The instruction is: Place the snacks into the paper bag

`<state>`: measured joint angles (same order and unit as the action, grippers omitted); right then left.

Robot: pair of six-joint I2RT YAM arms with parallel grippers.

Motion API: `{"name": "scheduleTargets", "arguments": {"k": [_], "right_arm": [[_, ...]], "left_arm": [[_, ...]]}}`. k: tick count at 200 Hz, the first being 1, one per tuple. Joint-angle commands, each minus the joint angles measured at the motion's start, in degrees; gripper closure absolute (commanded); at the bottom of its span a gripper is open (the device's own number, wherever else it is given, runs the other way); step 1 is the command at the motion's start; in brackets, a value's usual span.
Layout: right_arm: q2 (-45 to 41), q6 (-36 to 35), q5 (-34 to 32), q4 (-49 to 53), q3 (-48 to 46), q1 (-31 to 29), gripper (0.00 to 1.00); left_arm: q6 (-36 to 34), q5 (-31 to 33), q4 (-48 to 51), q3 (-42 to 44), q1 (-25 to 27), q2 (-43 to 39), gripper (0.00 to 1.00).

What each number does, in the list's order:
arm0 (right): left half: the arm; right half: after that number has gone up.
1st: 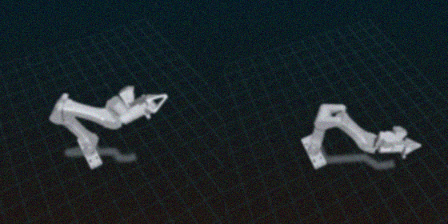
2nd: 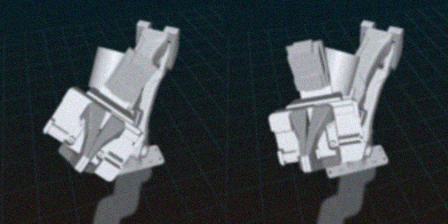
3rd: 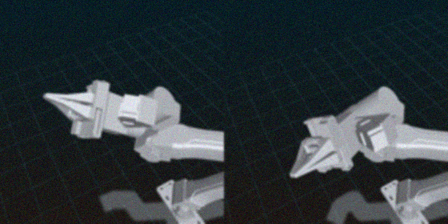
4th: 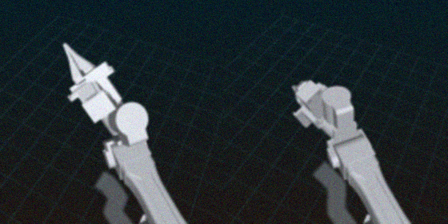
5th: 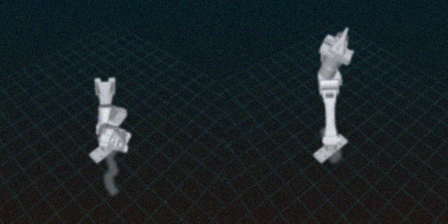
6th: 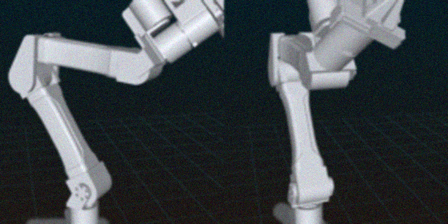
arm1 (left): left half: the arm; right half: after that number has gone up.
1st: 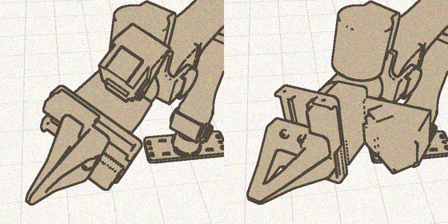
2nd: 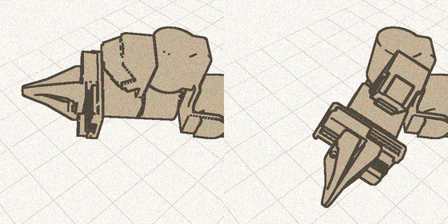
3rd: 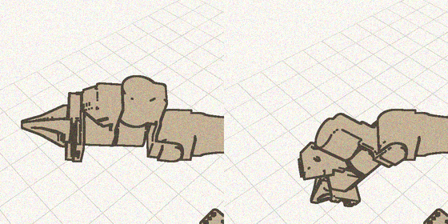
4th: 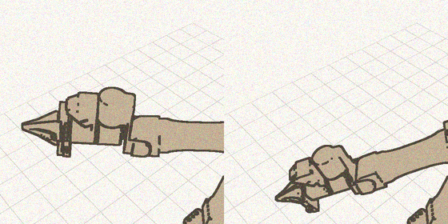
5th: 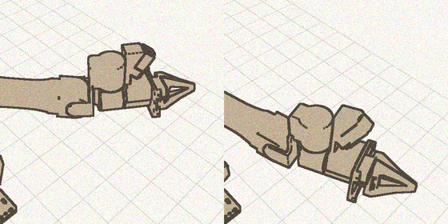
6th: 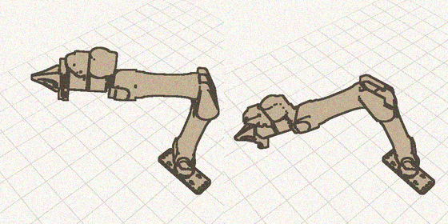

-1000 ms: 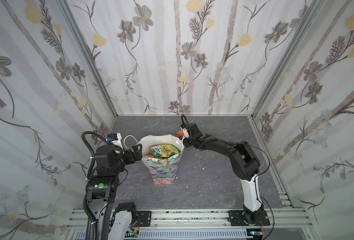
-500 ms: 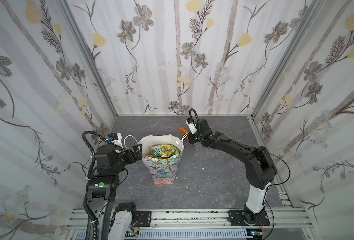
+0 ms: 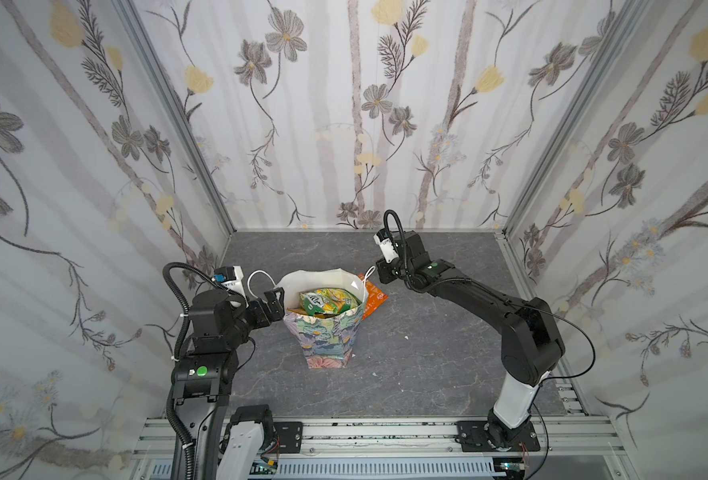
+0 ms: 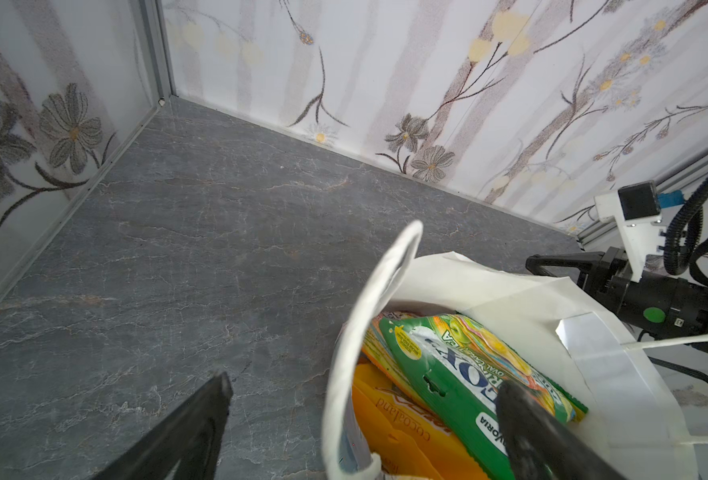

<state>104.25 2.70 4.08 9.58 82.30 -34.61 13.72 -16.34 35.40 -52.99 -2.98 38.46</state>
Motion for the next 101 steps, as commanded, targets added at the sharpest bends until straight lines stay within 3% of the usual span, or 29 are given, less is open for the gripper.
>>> {"name": "scheduleTargets", "arguments": {"k": [1, 42, 67, 101], "right_arm": [[-0.15, -1.85, -0.54, 2.0, -2.7, -0.27, 0.54], [2.84, -1.38, -0.09, -2.41, -9.44, 0.97, 0.25], [8.09, -2.51, 5.44, -1.68, -7.41, 2.15, 0.2], [11.57, -3.78, 7.35, -3.15, -6.7, 2.67, 0.18]], "left_arm": [[0.04, -0.35, -2.0, 0.16, -0.01, -0.26, 0.0], [0.0, -0.69, -2.0, 0.08, -0.01, 0.21, 0.0], [0.0, -0.56, -2.03, 0.13, -0.05, -0.05, 0.0], [0.09, -0.36, -1.95, 0.11, -0.02, -0.14, 0.0]]}}
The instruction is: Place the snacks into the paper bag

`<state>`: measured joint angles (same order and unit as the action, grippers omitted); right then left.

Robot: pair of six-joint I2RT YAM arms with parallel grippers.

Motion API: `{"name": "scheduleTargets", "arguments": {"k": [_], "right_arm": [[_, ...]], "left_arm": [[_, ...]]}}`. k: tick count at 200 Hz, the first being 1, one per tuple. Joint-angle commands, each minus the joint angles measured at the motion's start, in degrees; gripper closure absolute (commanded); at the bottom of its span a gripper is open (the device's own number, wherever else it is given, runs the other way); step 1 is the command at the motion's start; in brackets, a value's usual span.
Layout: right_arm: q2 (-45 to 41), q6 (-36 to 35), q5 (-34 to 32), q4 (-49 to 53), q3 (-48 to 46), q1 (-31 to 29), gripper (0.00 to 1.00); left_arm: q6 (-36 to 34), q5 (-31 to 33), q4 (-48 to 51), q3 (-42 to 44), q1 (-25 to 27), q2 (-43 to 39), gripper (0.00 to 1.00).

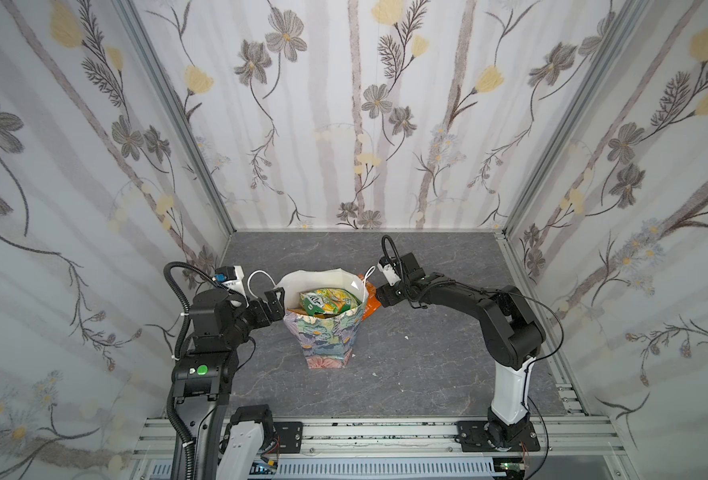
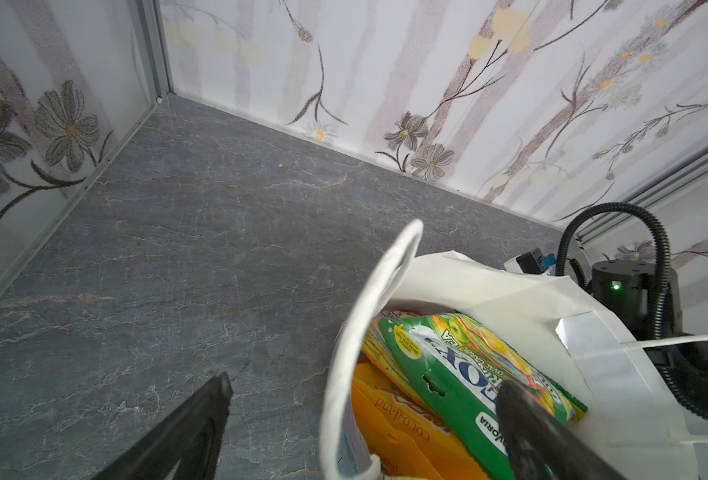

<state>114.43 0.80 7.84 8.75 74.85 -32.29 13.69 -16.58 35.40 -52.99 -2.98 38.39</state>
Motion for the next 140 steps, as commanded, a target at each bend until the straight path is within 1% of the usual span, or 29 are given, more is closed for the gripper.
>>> {"name": "scheduleTargets", "arguments": {"k": [1, 30, 56, 103, 123, 140], "right_arm": [[1.48, -1.91, 3.72, -2.37, 0.74, 0.37, 0.18], [3.4, -2.42, 7.24, -2.2, 1.56, 1.19, 0.18], [3.91, -2.52, 7.68, -2.8, 1.4, 1.36, 0.18], [5.39, -2.12, 11.24, -4.0, 1.15, 1.71, 0.21], [6.26, -1.85, 12.1, -4.18, 1.39, 1.96, 0.27], [6.33, -1.55, 12.08, -4.7, 0.96, 2.06, 0.37]], "left_arm": [[0.11, -0.12, -1.97, 0.09, -0.01, -0.07, 0.0], [0.02, -0.16, -1.91, 0.1, -0.01, 0.1, 0.0], [0.1, -0.03, -1.91, 0.1, -0.04, 0.02, 0.0], [0.12, 0.14, -1.91, 0.16, -0.02, -0.07, 0.0], [0.13, 0.07, -1.91, 0.09, -0.01, -0.17, 0.0], [0.11, 0.07, -1.91, 0.09, -0.02, -0.4, 0.0]]}}
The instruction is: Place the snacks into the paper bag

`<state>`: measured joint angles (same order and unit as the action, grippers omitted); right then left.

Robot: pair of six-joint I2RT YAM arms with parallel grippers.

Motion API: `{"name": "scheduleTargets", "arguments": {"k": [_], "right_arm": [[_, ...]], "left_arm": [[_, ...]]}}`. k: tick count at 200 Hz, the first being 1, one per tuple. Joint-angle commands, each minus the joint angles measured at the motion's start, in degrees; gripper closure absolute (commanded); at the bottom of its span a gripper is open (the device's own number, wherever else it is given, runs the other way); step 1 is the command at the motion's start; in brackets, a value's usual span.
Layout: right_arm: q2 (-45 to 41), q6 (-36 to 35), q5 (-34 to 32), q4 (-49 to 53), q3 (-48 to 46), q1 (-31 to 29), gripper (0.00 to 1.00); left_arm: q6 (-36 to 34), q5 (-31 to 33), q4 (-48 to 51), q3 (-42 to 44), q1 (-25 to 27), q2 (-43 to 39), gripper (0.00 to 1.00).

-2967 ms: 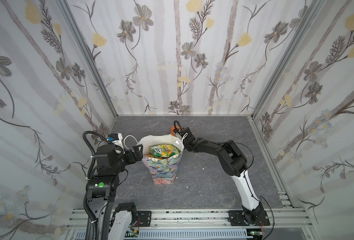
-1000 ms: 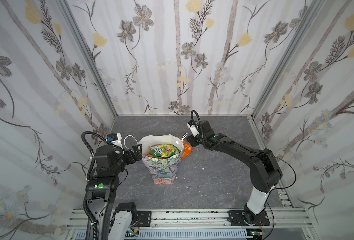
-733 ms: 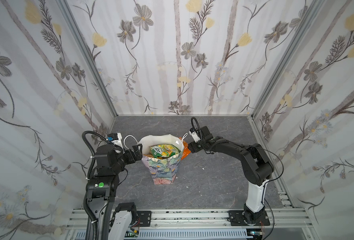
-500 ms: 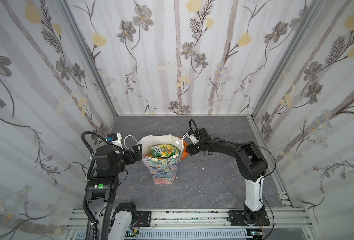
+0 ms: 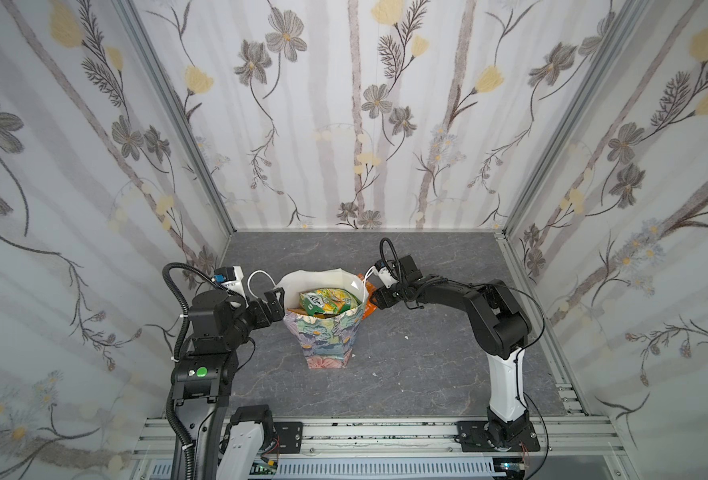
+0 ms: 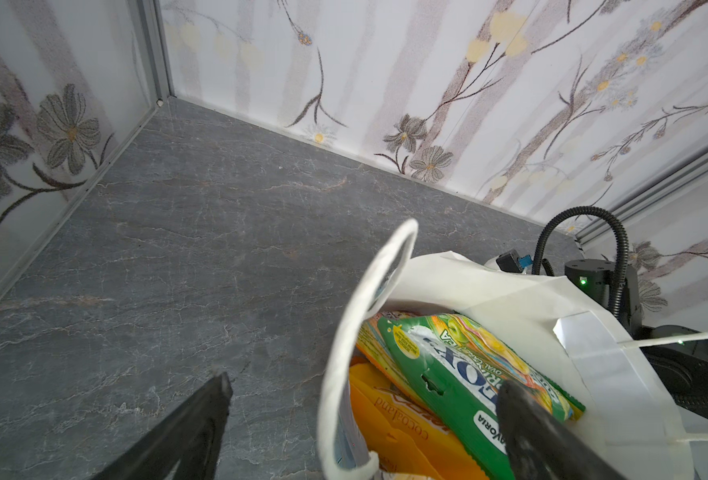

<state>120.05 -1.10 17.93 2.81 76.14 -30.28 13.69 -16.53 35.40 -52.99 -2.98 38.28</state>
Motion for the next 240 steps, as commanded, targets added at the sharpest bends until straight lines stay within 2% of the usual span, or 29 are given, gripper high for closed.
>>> {"name": "scheduleTargets", "arguments": {"k": [1, 26, 51, 75, 134, 209, 240], "right_arm": [[0.71, 0.38, 2.0, 1.19, -0.35, 0.14, 0.37], [0.3, 0.57, 1.67, 0.8, -0.89, 0.36, 0.49], [0.1, 1.31, 1.32, 0.28, -1.27, 0.6, 0.66], [0.0, 2.06, 1.31, -0.55, -1.75, 0.79, 1.0], [-4.23, 3.39, 1.86, -2.81, -5.07, 1.55, 1.0], [-19.49, 10.96, -3.28, -8.44, -20.77, 1.58, 1.0], [-19.99, 10.4, -5.7, -4.71, -20.67, 1.41, 1.0]], "left_arm": [[0.11, 0.02, -1.91, 0.08, -0.01, -0.3, 0.0], [0.11, 0.05, -2.0, 0.12, 0.0, -0.58, 0.0], [0.11, 0.1, -2.0, 0.13, -0.01, -0.6, 0.0], [0.11, 0.1, -2.0, 0.13, 0.0, -0.73, 0.0], [-0.77, 0.98, -1.34, -0.71, 0.0, -1.01, 0.0], [-0.77, 0.89, -1.39, -0.67, 0.0, -0.93, 0.0], [-0.85, 0.81, -1.39, -0.62, 0.0, -0.58, 0.0]]}}
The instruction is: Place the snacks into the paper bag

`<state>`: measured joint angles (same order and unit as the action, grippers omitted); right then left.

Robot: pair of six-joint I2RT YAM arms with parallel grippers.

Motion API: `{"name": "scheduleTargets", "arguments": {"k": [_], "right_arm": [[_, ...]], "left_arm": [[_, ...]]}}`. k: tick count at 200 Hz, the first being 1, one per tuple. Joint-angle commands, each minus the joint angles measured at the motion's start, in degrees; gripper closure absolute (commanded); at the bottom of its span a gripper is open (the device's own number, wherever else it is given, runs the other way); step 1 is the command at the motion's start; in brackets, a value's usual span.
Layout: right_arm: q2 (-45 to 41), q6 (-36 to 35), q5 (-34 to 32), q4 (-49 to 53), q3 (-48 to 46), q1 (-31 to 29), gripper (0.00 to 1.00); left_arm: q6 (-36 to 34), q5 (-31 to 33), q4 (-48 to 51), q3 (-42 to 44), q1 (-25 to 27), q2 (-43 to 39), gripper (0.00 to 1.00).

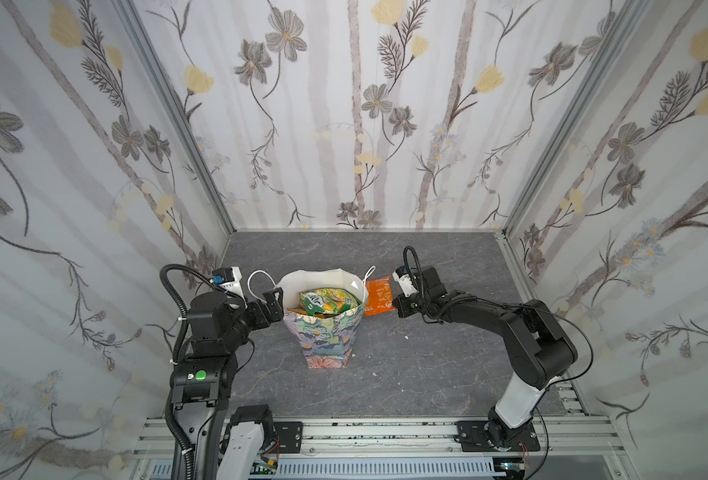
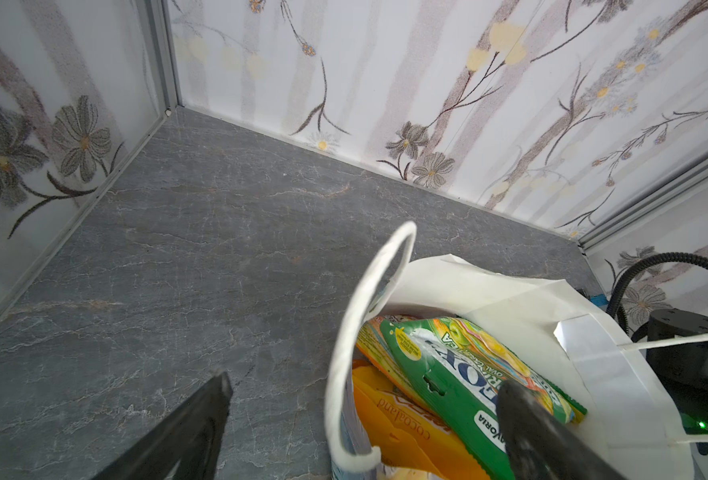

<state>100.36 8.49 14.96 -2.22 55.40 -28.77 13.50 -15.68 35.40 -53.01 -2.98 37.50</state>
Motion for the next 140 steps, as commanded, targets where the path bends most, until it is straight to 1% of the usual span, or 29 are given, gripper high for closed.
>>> {"name": "scheduleTargets", "arguments": {"k": [1, 24, 42, 68, 82, 100, 140], "right_arm": [[-0.27, 0.86, -2.82, 0.35, 0.02, -0.12, 1.0], [-0.99, 2.28, -3.1, -3.17, -3.71, -0.23, 1.0], [-1.35, 3.07, -3.38, -3.66, -4.57, -0.15, 1.0], [-5.96, 4.62, 0.18, -6.01, -5.56, -0.2, 1.0], [-8.51, 4.63, 1.39, -5.53, -4.41, -0.23, 1.0], [-12.15, 4.43, 1.13, -3.51, -1.91, -0.1, 1.0], [-14.48, 3.73, 1.65, 0.48, 4.28, -0.03, 1.0]], "left_arm": [[-0.62, 0.0, -1.38, -0.6, 0.0, 0.21, 0.0], [-0.58, 0.2, -1.47, -0.6, -0.01, -0.31, 0.0], [-0.57, 0.04, -1.47, -0.58, 0.0, -0.41, 0.0], [-0.62, -0.19, -1.47, -0.6, -0.01, 0.07, 0.0], [-0.66, -0.31, -1.47, -0.61, 0.0, 0.29, 0.0], [-0.66, -0.4, -1.5, -0.65, -0.04, 0.23, 0.0], [-0.68, -0.57, -1.56, -0.6, -0.01, -0.31, 0.0]]}}
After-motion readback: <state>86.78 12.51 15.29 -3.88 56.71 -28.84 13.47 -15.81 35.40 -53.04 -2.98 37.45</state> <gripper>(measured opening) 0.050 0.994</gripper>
